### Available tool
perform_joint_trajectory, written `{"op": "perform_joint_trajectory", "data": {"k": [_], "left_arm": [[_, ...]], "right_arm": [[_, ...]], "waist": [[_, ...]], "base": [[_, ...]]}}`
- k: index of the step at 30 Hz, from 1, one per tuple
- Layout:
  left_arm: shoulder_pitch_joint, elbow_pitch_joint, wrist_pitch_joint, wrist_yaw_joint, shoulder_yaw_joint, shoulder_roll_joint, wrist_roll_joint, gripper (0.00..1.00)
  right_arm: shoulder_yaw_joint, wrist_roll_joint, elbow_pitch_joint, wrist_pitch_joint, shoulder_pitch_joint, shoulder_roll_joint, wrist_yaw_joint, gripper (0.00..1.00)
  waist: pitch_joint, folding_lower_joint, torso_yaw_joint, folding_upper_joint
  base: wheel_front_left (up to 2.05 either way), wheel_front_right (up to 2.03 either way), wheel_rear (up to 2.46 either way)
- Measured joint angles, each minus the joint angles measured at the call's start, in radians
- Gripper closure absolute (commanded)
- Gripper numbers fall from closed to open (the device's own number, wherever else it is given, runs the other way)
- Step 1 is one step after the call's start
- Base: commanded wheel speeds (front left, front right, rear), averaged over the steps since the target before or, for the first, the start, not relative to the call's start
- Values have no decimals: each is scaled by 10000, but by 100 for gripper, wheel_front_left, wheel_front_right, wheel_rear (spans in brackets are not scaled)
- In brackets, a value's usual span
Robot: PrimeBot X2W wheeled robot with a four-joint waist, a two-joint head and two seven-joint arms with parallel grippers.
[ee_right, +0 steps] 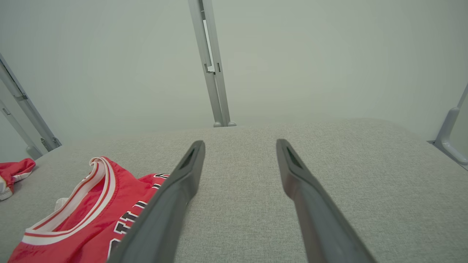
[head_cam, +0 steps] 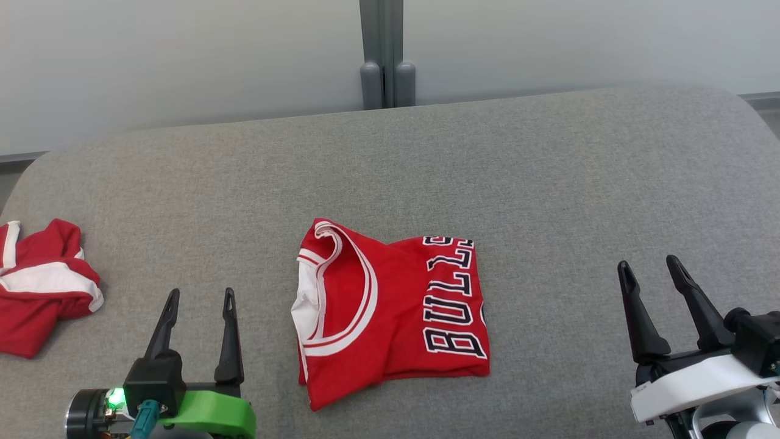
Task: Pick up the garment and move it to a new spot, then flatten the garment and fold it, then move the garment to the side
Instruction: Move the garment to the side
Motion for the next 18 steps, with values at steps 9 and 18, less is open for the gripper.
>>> {"op": "perform_joint_trajectory", "data": {"k": [9, 18], "left_arm": [[-35, -2, -25, 31, -10, 21, -31, 0], [-1038, -334, -138, 23, -104, -194, 159, 0]], "right_arm": [[-94, -21, -59, 111, 35, -6, 0, 0], [217, -65, 376, 508, -229, -240, 0, 0]], "waist": [[60, 0, 86, 0], [697, 0, 542, 0]], "base": [[0, 0, 0], [0, 0, 0]]}}
